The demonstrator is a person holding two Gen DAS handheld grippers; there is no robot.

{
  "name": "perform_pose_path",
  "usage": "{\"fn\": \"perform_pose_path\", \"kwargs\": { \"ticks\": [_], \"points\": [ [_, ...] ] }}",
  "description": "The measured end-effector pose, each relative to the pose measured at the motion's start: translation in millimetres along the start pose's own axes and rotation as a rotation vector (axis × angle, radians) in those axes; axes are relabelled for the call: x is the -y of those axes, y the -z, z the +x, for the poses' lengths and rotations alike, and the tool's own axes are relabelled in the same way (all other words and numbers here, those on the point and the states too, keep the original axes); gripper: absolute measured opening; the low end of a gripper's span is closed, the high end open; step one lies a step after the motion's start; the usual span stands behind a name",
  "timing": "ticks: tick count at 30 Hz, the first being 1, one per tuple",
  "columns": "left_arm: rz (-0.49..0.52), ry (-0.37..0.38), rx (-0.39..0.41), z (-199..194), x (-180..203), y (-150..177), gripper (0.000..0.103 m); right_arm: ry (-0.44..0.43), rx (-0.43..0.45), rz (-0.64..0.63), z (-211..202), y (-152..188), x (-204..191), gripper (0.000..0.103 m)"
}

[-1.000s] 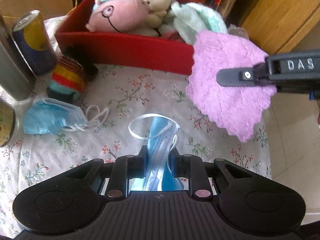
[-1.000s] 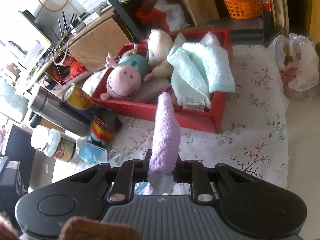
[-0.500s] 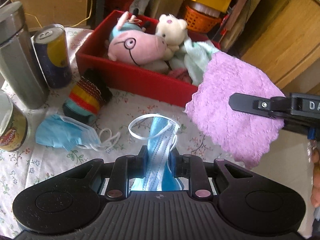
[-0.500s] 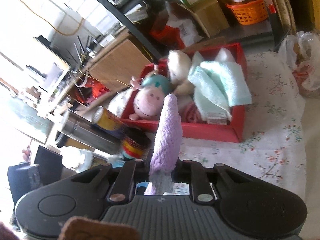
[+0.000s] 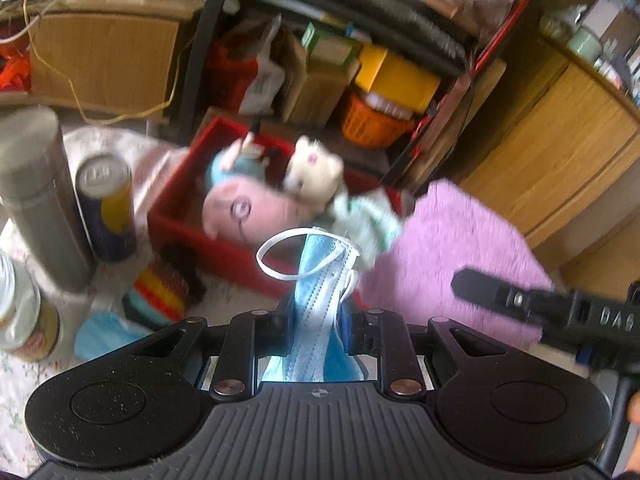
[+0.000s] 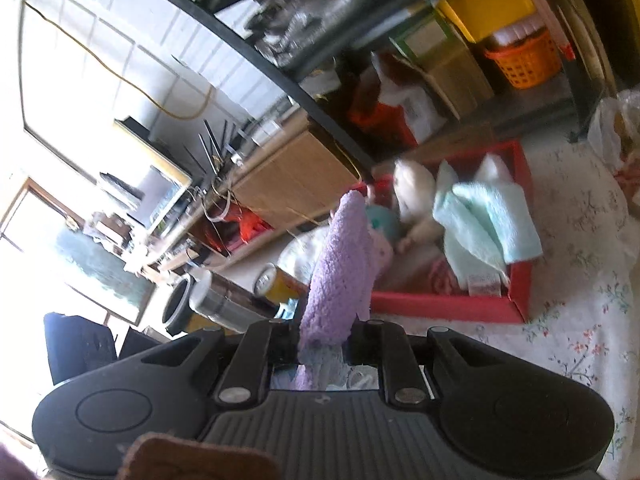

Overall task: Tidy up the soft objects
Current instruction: 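Lift the blue mask and lilac cloth toward the red box with both tools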

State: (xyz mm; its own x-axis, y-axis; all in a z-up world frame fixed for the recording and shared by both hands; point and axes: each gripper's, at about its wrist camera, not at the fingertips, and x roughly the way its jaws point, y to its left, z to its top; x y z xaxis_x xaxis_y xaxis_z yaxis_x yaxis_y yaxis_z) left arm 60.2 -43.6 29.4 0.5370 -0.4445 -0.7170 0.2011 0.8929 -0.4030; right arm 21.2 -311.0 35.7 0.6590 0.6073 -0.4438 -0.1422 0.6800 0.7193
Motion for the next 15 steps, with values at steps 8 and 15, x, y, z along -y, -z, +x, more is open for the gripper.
{"fn": "perform_pose_path", "kwargs": {
  "ticks": [8, 15],
  "points": [
    [-0.024, 0.033, 0.069, -14, 3, -24, 0.022, -0.065, 0.072, 0.033, -17, -11, -5, 0.0],
    [-0.024, 0.057, 0.101, -14, 8, -42, 0.022, -0.103, 0.125, 0.041, -26, -18, -11, 0.0]
  ]
}}
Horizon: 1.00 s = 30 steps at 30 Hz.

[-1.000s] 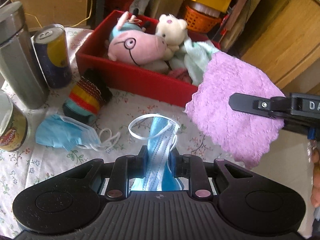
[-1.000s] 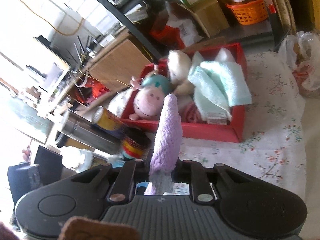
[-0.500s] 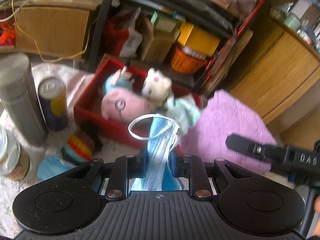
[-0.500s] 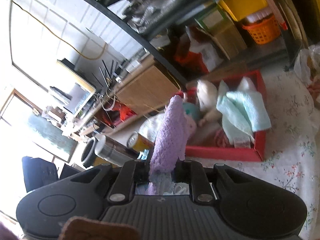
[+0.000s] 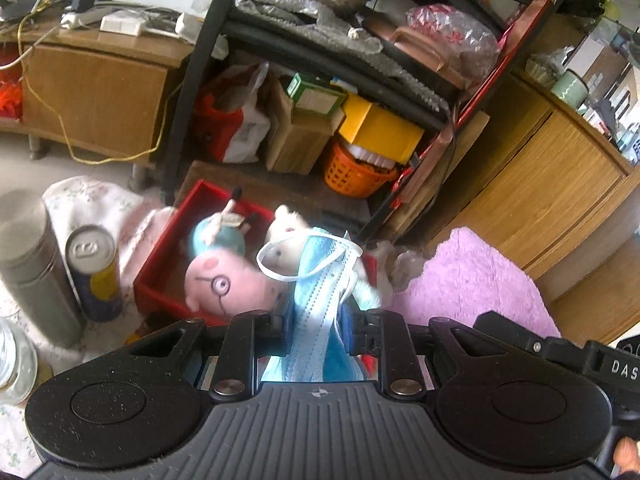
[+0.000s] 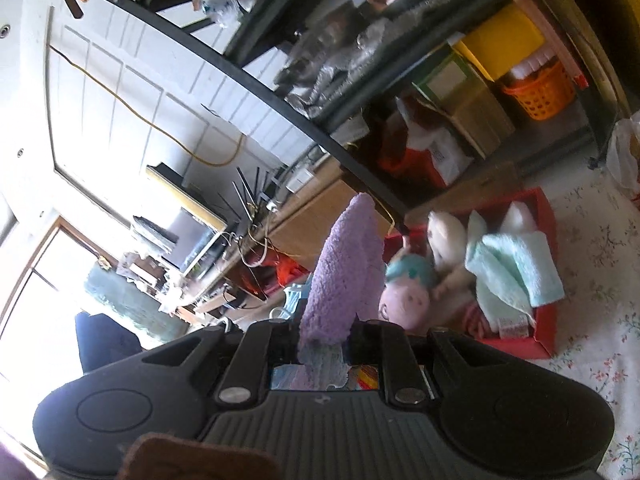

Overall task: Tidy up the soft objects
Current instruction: 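Lift the blue mask and lilac cloth toward the red box with both tools, then open the right tool to drop the lilac cloth into the box while the left tool drops the mask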

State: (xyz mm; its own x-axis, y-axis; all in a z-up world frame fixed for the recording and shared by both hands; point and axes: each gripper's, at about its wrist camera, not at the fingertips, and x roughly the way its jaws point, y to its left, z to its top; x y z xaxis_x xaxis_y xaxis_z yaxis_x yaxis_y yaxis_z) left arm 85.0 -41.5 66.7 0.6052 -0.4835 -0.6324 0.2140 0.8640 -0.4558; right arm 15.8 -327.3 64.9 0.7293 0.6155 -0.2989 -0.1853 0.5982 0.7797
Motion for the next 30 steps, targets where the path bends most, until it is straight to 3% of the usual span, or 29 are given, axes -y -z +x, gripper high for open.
{"fn": "perform_pose_path", "kwargs": {
  "ticks": [20, 30],
  "points": [
    [-0.021, 0.07, 0.056, 29, 17, -42, 0.024, -0.042, 0.095, 0.048, 8, -32, 5, 0.0],
    [-0.034, 0.065, 0.028, 70, 6, -52, 0.024, 0.041, 0.091, 0.059, 40, -48, 24, 0.0]
  ]
}}
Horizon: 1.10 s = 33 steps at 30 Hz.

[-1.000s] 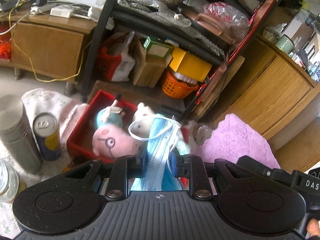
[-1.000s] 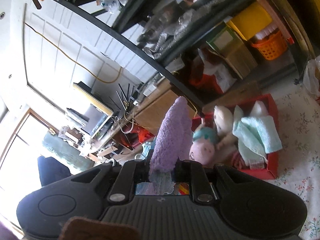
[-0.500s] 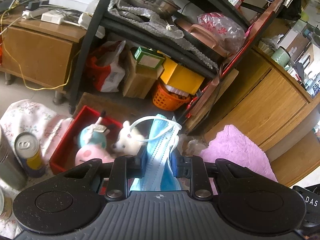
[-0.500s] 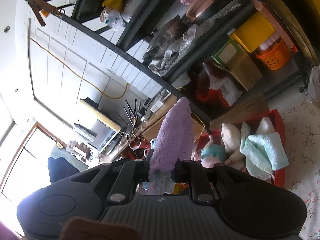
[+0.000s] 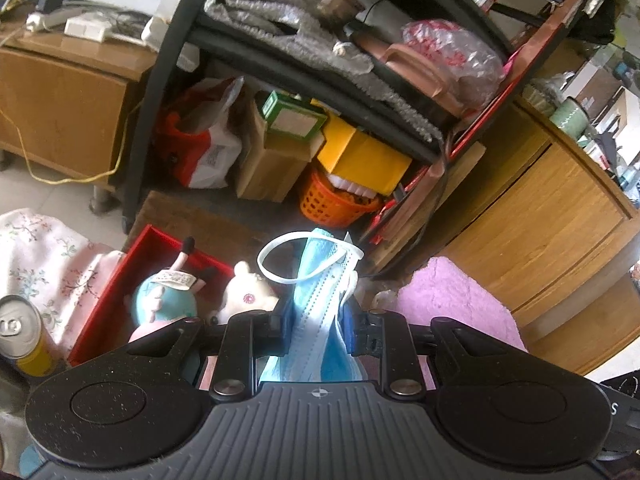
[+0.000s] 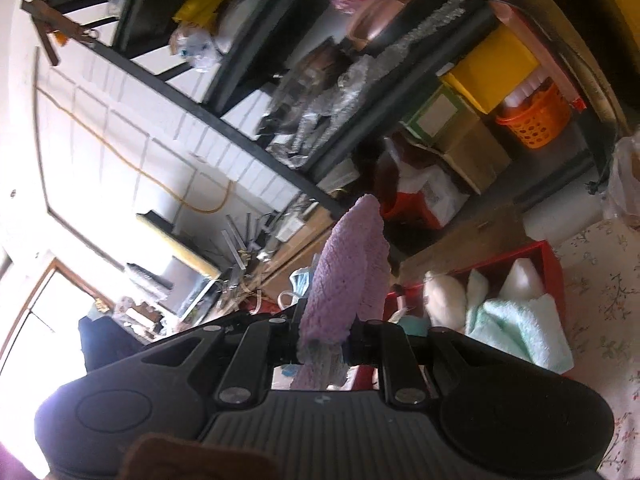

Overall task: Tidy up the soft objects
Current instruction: 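Open the right tool to drop the lilac cloth into the box while the left tool drops the mask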

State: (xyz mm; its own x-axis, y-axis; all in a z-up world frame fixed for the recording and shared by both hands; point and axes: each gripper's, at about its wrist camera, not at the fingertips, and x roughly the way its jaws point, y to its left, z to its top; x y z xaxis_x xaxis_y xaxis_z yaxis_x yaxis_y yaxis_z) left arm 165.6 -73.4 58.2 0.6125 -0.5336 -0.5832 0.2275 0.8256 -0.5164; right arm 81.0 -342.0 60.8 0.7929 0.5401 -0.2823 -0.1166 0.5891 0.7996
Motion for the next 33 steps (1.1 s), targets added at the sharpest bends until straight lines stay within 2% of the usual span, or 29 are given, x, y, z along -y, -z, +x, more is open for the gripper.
{"fn": "perform_pose_path", "kwargs": {
  "ticks": [11, 14, 16, 17, 21, 24, 33],
  "points": [
    [-0.038, -0.05, -0.047, 44, -26, 1, 0.025, 0.12, -0.035, 0.001, 46, -6, 36, 0.0],
    [-0.042, -0.05, -0.055, 52, -27, 1, 0.034, 0.153, -0.045, -0.004, 56, -3, 45, 0.0],
    [-0.042, -0.057, -0.059, 56, -27, 3, 0.049, 0.183, -0.054, -0.005, 63, 0, 51, 0.0],
    [-0.045, -0.06, -0.059, 58, -27, 3, 0.052, 0.194, -0.054, -0.003, 64, 1, 53, 0.002],
    [-0.04, -0.071, -0.064, 59, -27, 5, 0.058, 0.259, -0.065, -0.015, 69, 3, 56, 0.022],
    [-0.043, -0.072, -0.052, 54, -27, 3, 0.061, 0.267, -0.065, -0.021, 69, 4, 54, 0.031],
    [-0.055, -0.064, -0.029, 40, -30, -3, 0.063, 0.257, -0.095, -0.031, 76, 8, 46, 0.034]
  ]
}}
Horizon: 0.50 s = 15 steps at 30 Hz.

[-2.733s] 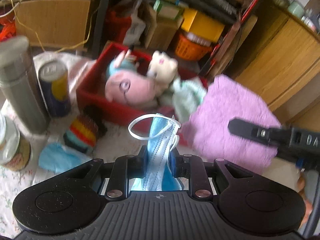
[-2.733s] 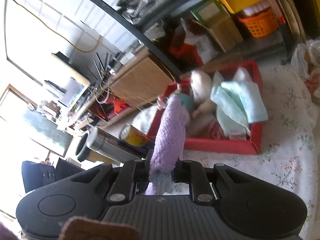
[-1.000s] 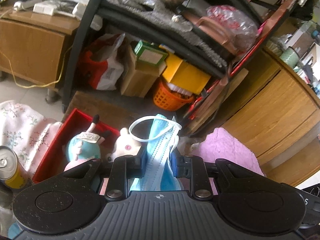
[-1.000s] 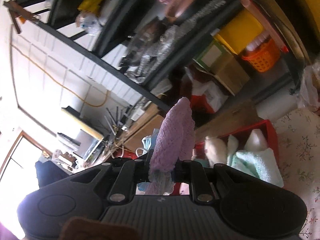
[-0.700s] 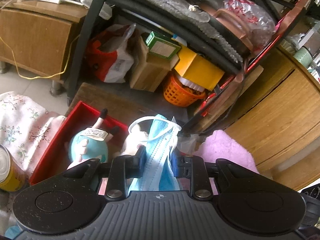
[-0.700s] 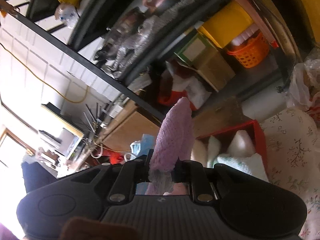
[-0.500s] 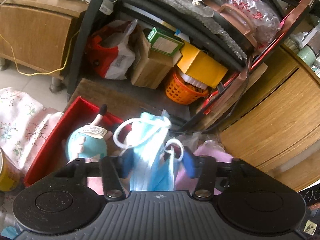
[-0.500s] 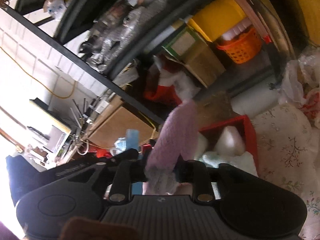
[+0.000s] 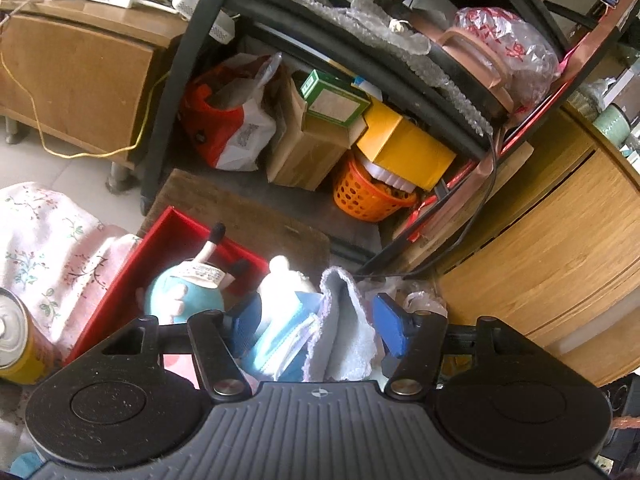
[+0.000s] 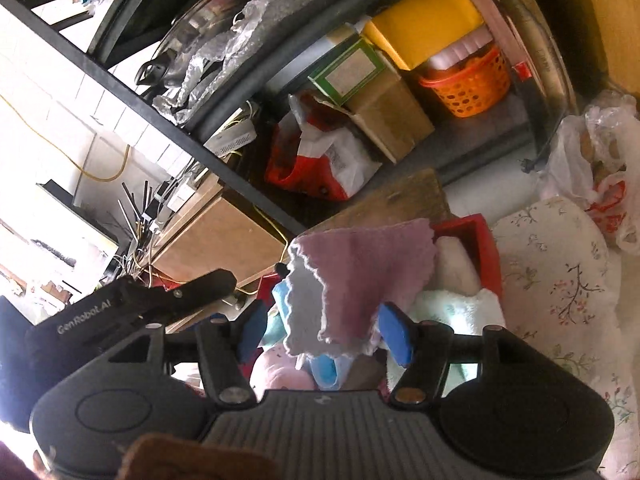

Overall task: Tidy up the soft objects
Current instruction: 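Open the right tool to drop the lilac cloth into the box while the left tool drops the mask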

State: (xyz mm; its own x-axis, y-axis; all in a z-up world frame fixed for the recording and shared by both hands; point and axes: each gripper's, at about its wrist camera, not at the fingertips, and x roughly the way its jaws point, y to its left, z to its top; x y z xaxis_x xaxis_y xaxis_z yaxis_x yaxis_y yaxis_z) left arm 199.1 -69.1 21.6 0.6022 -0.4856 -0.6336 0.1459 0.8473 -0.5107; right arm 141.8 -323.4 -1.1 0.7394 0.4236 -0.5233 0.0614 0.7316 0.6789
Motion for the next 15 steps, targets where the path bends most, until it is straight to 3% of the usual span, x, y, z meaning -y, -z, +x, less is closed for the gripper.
{"fn": "perform_pose_path", "kwargs": {
  "ticks": [9, 15],
  "points": [
    [0.058, -0.096, 0.033, -44, -5, -1, 0.069, -0.019, 0.009, -0.032, -15, 7, -22, 0.034],
    [0.101, -0.161, 0.006, -68, -12, 15, 0.07, -0.045, -0.022, -0.073, -16, 20, -46, 0.034]
  ]
}}
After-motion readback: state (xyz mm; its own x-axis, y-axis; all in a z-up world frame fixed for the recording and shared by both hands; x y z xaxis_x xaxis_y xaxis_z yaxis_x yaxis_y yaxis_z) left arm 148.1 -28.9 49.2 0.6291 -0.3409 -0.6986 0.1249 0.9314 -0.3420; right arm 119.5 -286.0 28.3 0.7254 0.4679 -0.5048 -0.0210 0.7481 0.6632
